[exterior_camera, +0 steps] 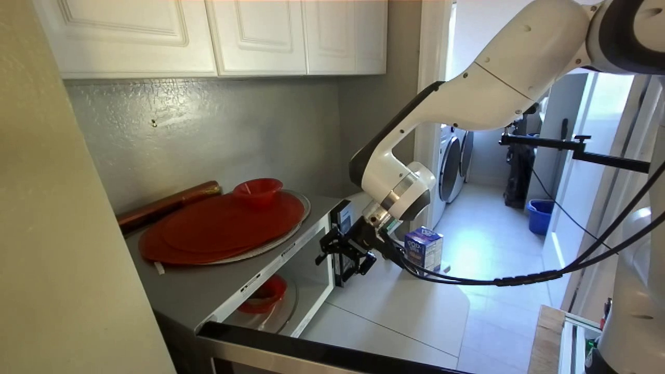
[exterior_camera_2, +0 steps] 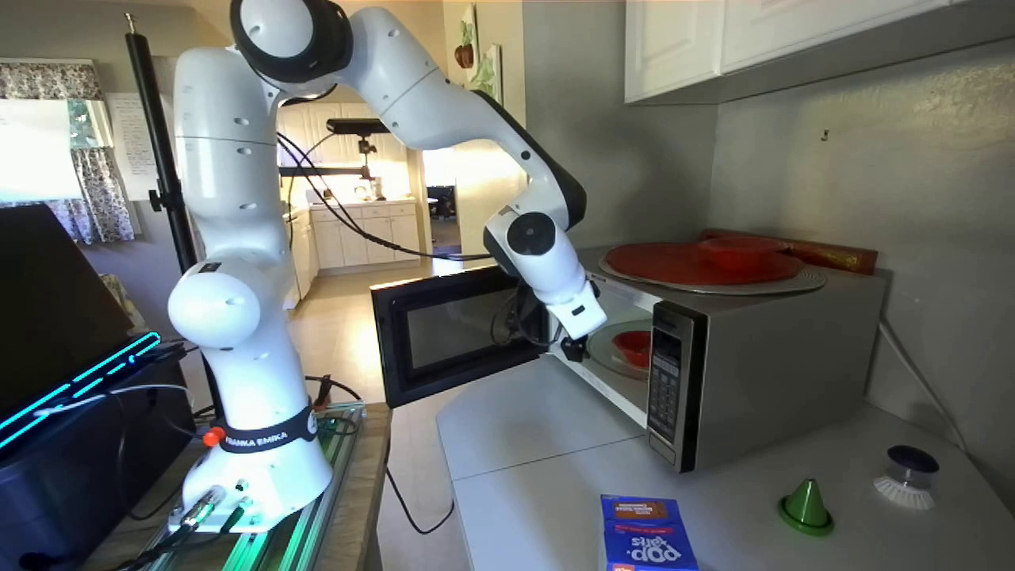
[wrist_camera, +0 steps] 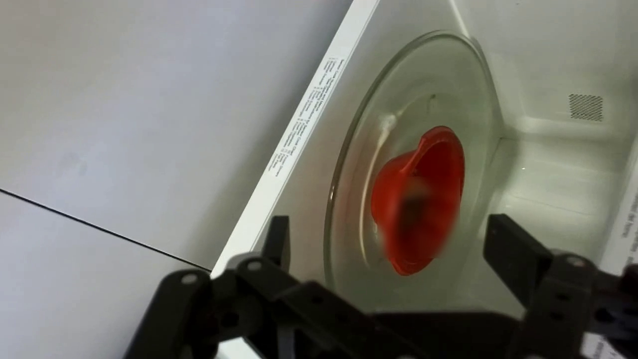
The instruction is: Open the microwave door then take the bowl out of the oven and place it on top of the microwave.
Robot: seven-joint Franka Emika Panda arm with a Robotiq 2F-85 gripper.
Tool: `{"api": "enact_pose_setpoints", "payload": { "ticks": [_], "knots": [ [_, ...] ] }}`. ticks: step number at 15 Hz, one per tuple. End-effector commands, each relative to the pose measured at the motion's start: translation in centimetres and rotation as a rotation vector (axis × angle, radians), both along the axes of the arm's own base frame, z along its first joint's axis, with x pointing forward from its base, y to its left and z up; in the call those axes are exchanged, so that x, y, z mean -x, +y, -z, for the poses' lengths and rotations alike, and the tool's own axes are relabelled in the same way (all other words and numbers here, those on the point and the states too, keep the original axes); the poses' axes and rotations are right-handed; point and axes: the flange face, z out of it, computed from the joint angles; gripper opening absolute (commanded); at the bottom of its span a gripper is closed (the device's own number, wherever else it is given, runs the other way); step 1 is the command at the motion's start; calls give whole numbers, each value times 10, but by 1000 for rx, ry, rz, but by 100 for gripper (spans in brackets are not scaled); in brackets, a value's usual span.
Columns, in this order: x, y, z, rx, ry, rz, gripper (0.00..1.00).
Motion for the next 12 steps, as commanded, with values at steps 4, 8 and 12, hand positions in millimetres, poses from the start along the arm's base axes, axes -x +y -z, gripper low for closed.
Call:
{"api": "enact_pose_setpoints", "payload": {
  "ticks": [4, 8, 12],
  "knots": [
    [-2, 1, 12, -21, -11, 27, 100],
    [-4, 2, 11, -22, -15, 27, 100],
    [-8, 16, 19, -81, -7, 60, 100]
  ]
}}
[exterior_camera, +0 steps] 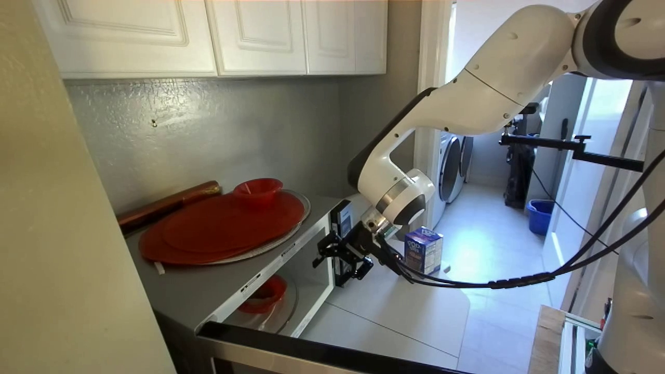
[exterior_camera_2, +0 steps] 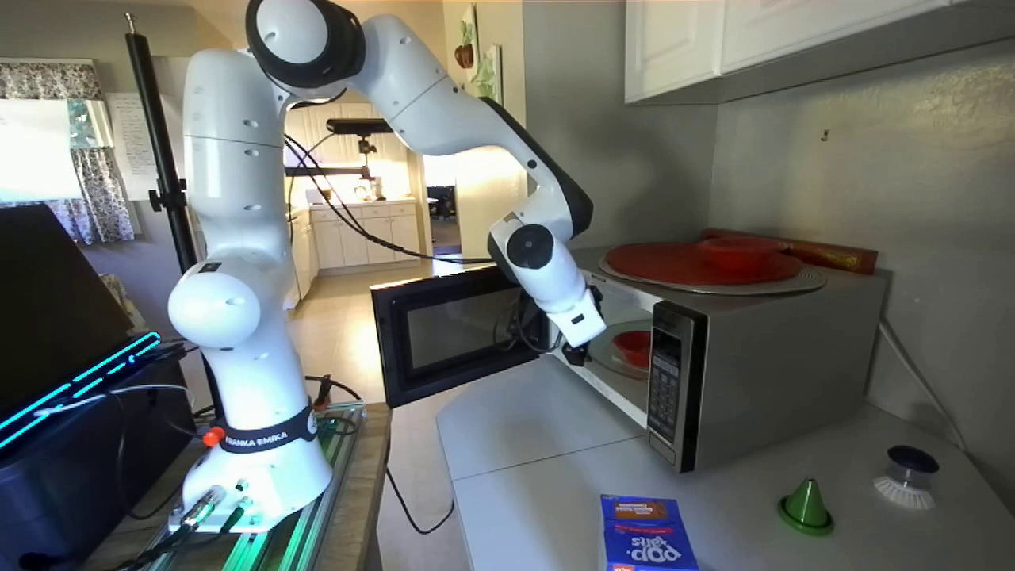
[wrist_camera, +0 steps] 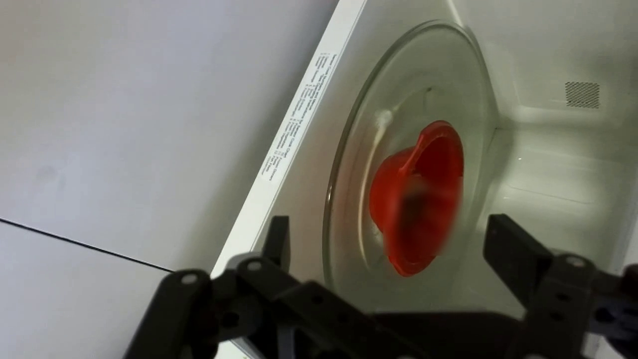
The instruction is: Open the microwave door then take the bowl out of the oven and place it on top of the microwave.
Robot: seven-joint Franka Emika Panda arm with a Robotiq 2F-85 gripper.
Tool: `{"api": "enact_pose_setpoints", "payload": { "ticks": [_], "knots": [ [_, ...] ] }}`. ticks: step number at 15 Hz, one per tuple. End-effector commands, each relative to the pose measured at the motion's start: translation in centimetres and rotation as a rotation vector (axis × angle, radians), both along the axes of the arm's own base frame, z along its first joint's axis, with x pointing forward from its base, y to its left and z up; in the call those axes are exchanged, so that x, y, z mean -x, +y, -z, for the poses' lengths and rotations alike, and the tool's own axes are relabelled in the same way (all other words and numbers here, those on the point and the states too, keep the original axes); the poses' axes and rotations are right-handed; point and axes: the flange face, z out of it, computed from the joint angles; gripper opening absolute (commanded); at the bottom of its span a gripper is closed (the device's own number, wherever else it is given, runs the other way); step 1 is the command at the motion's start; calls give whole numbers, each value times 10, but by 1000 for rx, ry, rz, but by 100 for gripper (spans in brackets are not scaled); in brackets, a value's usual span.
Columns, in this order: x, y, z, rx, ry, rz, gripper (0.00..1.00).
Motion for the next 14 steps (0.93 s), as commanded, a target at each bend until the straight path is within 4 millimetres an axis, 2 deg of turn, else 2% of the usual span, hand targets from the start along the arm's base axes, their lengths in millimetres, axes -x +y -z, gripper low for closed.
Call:
{"api": "enact_pose_setpoints", "payload": {
  "ticks": [1, 6, 11, 14],
  "knots": [
    [-6, 13, 8, -71, 2, 48, 100],
    [-19, 21, 20, -151, -34, 113, 100],
    [-31, 25, 48, -161, -37, 125, 100],
    [-39, 29, 59, -190, -78, 117, 100]
  ]
}}
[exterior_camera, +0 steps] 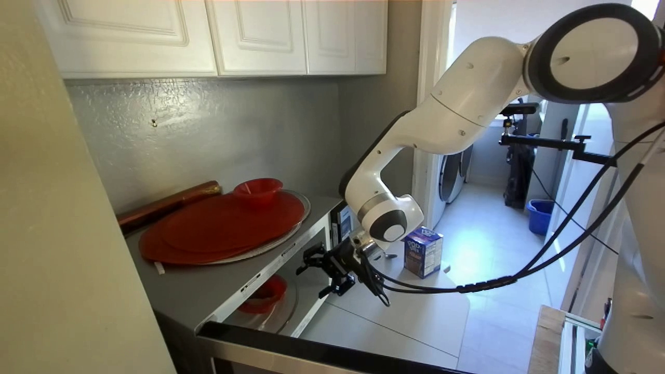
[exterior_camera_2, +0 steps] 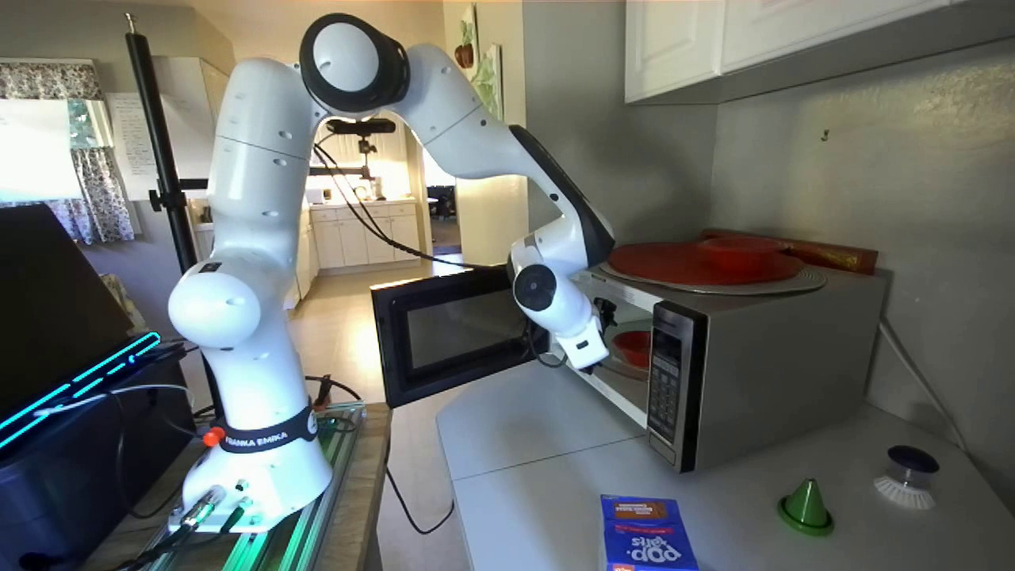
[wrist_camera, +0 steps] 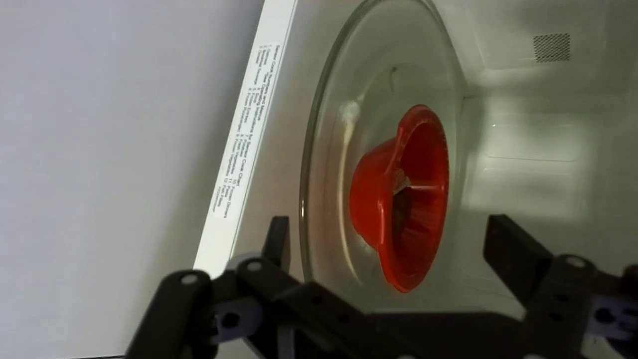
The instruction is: Open the microwave door then take the bowl out of the oven and place it on top of the microwave.
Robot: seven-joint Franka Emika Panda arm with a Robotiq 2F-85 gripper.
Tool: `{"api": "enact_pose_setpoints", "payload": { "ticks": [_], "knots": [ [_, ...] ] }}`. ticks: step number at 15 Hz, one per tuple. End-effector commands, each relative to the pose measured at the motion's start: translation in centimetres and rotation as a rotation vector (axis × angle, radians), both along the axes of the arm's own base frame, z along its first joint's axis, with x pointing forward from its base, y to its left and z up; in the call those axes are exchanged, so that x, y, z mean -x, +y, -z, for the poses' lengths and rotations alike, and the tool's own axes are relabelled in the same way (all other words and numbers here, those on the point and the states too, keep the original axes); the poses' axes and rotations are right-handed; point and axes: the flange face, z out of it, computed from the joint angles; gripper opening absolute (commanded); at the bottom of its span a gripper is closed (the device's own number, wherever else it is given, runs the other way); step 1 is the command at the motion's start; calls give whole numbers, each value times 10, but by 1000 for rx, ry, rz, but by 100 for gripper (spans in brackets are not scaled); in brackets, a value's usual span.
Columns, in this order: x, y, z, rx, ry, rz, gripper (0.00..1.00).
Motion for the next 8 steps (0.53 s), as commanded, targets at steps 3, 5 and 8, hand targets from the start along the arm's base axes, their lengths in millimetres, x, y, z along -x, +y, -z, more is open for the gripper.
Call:
{"api": "enact_pose_setpoints", "payload": {
  "ticks": [3, 5, 8],
  "knots": [
    [-22, 5, 21, -52, -86, 6, 100],
    [-26, 6, 27, -70, -108, 12, 100],
    [-29, 8, 36, -101, -139, 9, 100]
  ]
}}
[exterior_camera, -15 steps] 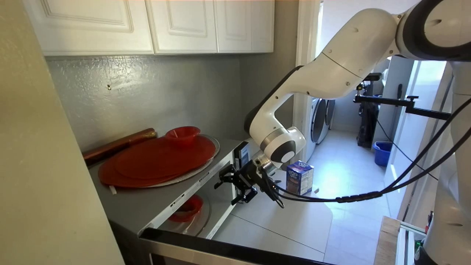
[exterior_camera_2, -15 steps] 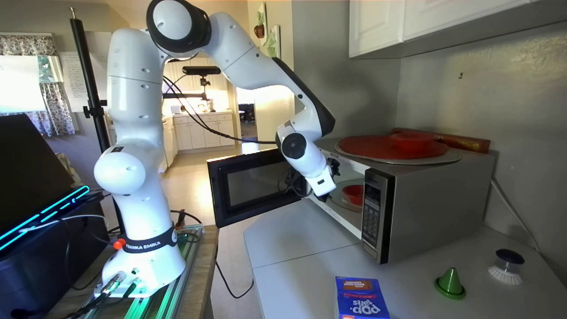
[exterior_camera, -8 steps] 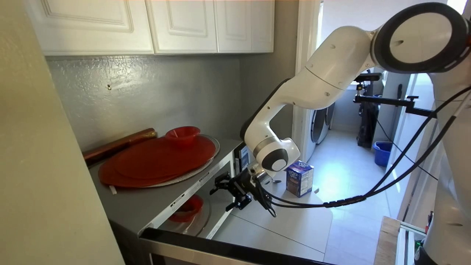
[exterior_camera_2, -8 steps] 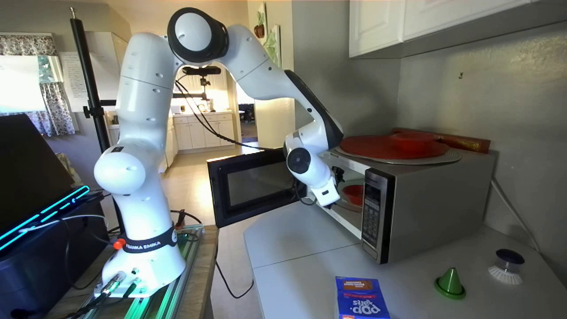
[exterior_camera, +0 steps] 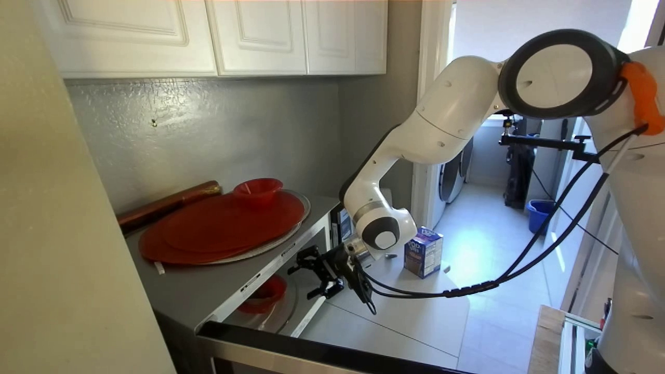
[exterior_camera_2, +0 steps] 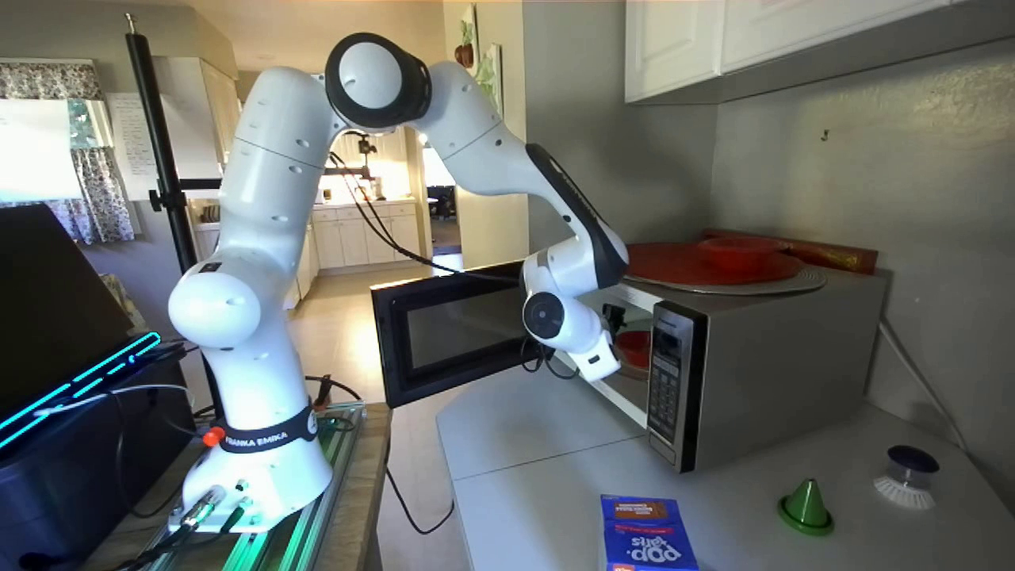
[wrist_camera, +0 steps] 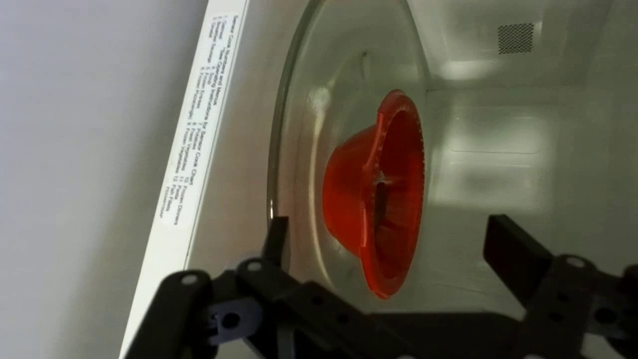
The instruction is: Open the microwave door then take the bowl out of the oven and place it on top of the microwave.
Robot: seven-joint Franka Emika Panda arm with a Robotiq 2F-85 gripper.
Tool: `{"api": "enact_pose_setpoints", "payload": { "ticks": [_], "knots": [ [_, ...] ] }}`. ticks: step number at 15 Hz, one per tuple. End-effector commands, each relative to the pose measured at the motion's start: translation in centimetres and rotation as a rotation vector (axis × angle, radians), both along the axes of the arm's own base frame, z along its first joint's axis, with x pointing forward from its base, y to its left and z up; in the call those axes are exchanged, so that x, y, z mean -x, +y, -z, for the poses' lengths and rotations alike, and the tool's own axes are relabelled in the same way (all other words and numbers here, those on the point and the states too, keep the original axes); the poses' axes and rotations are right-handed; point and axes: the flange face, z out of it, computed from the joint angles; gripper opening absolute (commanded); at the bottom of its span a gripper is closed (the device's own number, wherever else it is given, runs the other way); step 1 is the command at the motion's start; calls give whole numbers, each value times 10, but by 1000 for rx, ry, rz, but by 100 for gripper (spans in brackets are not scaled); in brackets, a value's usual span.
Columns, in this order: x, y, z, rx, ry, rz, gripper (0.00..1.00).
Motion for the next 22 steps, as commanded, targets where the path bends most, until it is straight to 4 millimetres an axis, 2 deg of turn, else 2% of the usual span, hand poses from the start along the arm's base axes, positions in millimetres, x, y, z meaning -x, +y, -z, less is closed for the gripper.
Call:
{"api": "enact_pose_setpoints", "payload": {
  "ticks": [1, 4, 6, 8, 10, 11, 12, 13, 14, 16, 17, 19, 20, 21, 22],
  "knots": [
    [-8, 6, 12, -34, -55, 5, 100],
    [-7, 12, 17, -58, -75, -5, 100],
    [-9, 15, 20, -69, -86, -5, 90],
    [-11, 17, 22, -77, -103, 3, 88],
    [-12, 18, 24, -80, -113, 11, 77],
    [-13, 19, 25, -81, -121, 15, 68],
    [-14, 20, 26, -84, -121, 18, 63],
    [-15, 21, 26, -83, -127, 20, 63],
    [-16, 22, 28, -79, -131, 22, 55],
    [-19, 24, 31, -75, -137, 25, 50],
    [-20, 24, 33, -72, -139, 25, 51],
    [-22, 26, 35, -66, -145, 22, 46],
    [-23, 27, 35, -65, -147, 20, 38],
    [-24, 28, 36, -62, -151, 19, 37],
    [-24, 29, 37, -62, -149, 21, 25]
  ]
}}
